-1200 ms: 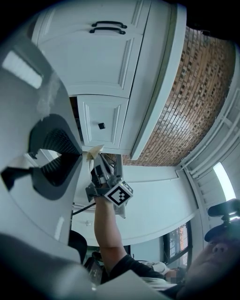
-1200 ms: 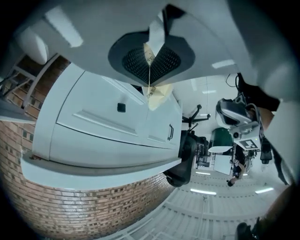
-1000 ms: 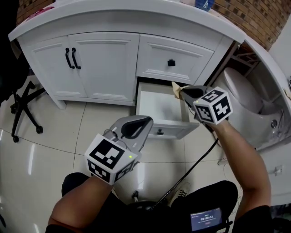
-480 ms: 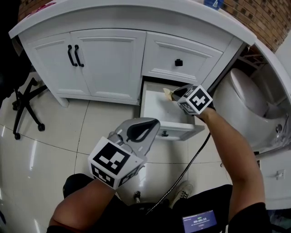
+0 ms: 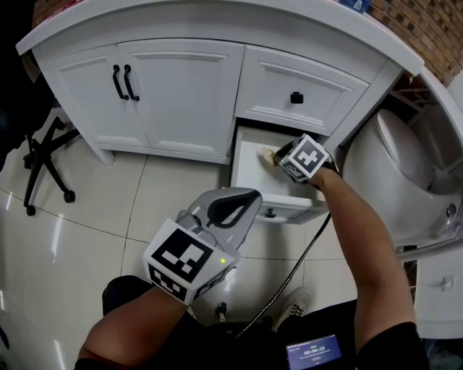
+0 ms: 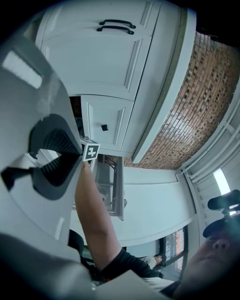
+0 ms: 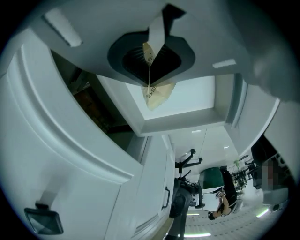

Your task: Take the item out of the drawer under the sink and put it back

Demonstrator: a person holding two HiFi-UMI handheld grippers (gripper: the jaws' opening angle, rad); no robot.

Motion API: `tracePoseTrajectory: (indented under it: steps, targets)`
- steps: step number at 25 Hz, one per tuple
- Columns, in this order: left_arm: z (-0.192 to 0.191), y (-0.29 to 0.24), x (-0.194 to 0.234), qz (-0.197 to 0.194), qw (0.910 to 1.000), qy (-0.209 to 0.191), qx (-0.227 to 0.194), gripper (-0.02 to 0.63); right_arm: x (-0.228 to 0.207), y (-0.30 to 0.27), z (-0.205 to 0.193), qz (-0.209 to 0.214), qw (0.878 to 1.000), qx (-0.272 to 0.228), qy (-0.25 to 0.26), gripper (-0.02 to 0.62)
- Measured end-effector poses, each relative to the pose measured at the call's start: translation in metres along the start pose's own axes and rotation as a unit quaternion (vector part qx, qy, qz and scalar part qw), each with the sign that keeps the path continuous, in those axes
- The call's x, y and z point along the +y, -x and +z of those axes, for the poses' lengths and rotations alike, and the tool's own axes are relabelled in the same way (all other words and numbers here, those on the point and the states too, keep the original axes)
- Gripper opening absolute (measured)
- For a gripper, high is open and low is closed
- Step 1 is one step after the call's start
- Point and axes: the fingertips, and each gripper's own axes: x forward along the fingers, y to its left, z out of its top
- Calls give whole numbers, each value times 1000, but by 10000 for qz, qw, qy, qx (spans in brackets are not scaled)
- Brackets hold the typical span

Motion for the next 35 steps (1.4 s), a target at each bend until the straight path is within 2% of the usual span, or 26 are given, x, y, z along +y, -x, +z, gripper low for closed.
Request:
tracePoseTrajectory:
  steps: [5,11,14,19,21,23,26,28,35]
  targets:
    - [3,-1,1,20,10000,69,-2,5,4,-7,-12,66,9993,337,-153,21]
    - [1,0,-1,-19,10000,41,13,5,5,-1,-11,52,9997,219,-53,29]
    - [-1,-1,-2,-33,10000,31,27,5,8,6,-3,43,10000,1,-58,29]
    - [-2,-2,-5,-41,9999,-36,93,5,-1,28,1,-212,9996,-120,-121,16]
    - [-1,-1,-5,-27,9999,-38,98,5,-5,48,13,-386,9980,-449,-199,9]
    - [-1,0,-5,-21,10000,-17,92,5,-6,78,30,-510,9919,-1052,-495,8]
    - [2,4,-7,-41,10000,-9,26,5,7,129,49,-468,9729,-2040,-979,8]
    - [4,5,-8,-47,10000,-32,-11,5,20,156,54,-415,9614,-2461,-1156,8]
    - [4,5,-10,-21,10000,-61,-40,5,51,216,54,-306,9371,-3005,-1749,8]
